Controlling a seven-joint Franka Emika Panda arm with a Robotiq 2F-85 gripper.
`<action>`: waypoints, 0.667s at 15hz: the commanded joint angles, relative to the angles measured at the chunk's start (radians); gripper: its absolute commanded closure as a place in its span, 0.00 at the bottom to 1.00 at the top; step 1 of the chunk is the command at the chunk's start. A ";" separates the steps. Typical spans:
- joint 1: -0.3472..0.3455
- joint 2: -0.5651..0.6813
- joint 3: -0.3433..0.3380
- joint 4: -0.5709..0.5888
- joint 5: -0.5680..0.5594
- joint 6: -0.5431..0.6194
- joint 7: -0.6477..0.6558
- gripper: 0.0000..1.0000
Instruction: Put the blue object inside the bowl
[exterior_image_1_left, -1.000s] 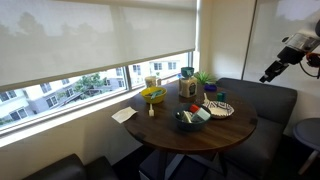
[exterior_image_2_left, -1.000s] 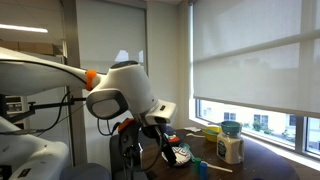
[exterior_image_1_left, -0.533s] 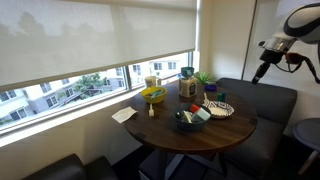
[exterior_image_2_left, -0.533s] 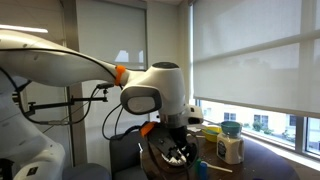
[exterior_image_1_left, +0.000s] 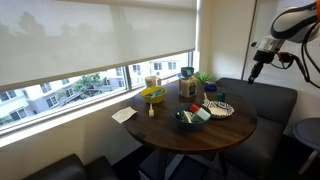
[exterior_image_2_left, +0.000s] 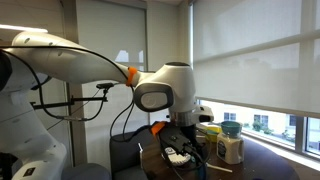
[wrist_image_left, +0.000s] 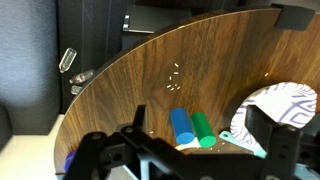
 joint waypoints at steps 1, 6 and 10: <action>-0.044 0.054 0.040 0.010 0.055 0.056 -0.011 0.00; -0.053 0.152 0.068 0.073 0.011 0.024 -0.187 0.00; -0.084 0.191 0.110 0.107 -0.072 0.061 -0.311 0.00</action>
